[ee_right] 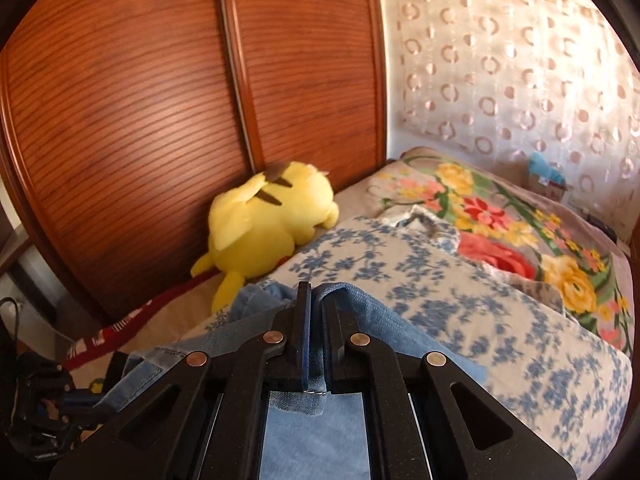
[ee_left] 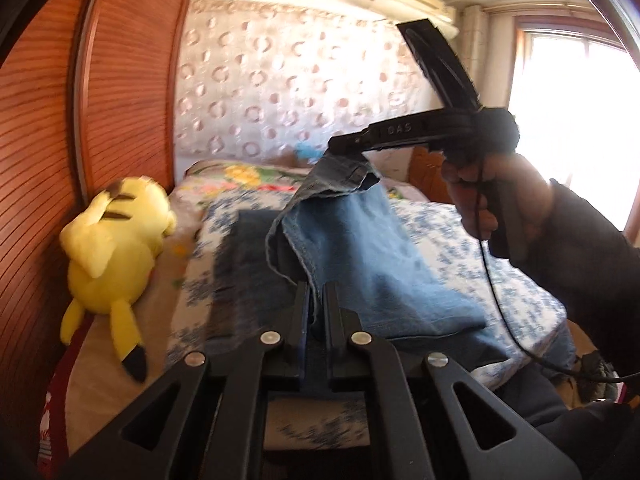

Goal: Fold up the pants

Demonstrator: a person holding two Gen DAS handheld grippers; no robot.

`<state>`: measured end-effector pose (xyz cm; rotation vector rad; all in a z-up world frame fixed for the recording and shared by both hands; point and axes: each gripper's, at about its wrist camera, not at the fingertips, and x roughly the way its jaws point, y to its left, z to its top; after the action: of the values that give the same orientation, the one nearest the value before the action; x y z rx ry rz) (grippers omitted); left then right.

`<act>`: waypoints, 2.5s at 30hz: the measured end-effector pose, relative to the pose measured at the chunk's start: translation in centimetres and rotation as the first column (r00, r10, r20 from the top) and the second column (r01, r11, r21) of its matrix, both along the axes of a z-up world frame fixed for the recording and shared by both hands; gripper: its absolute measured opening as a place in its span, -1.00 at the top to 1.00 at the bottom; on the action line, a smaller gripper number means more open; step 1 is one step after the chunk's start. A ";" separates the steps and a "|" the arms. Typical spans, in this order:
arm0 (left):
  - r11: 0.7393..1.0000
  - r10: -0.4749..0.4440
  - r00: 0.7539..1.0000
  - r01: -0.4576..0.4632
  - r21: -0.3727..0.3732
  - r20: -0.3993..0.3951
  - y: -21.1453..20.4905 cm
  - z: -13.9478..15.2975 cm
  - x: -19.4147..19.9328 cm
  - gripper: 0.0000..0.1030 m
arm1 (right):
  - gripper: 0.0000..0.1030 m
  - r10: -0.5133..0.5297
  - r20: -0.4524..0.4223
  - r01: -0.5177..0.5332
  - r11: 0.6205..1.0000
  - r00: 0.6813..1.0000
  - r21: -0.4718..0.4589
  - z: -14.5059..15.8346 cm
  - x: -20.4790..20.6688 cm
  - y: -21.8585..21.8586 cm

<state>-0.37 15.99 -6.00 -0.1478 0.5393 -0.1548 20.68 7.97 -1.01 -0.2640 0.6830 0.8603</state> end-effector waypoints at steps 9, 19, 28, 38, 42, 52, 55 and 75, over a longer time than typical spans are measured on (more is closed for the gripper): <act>0.999 0.036 0.996 -0.036 0.003 -0.083 1.5 -3.4 0.2 0.96 | 0.96 0.010 -0.024 -0.012 0.996 1.000 -0.083 -3.6 0.7 4.9; 0.998 0.059 0.992 -0.056 0.025 -0.115 1.6 -3.8 0.4 0.78 | 0.17 -0.006 0.001 0.006 0.999 1.000 -0.050 -3.1 0.1 3.8; 0.997 0.067 0.993 -0.063 0.038 -0.099 1.8 -2.9 0.9 0.26 | 0.17 -0.034 0.021 0.035 0.998 0.999 -0.059 -4.4 -2.4 -2.2; 0.999 0.014 0.995 -0.010 0.040 -0.101 -0.3 -2.8 2.3 -0.27 | 0.17 -0.085 0.023 0.086 0.995 0.996 -0.052 -6.4 -6.4 -8.8; 0.999 0.002 0.995 0.003 0.051 -0.102 -1.5 -2.8 3.0 -0.27 | 0.17 -0.115 0.021 0.116 0.992 0.993 -0.052 -7.0 -7.8 -11.3; 0.997 -0.009 0.992 0.018 0.076 -0.129 -3.7 -3.5 4.1 -0.27 | 0.17 -0.198 0.008 0.198 0.979 0.980 -0.049 -8.3 -10.7 -16.9; 0.996 -0.016 0.990 0.028 0.087 -0.142 -4.3 -3.9 4.3 -0.27 | 0.17 -0.215 -0.015 0.214 0.976 0.977 -0.049 -9.2 -11.7 -18.3; 0.991 -0.004 0.977 0.033 0.133 -0.212 -5.2 -6.7 5.2 -0.27 | 0.49 -0.199 -0.050 0.195 0.977 0.979 -0.084 -12.4 -14.5 -17.5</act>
<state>4.79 10.78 -12.73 -0.0261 0.7613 -0.1203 6.17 -9.49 -13.36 -0.2382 0.7850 0.6541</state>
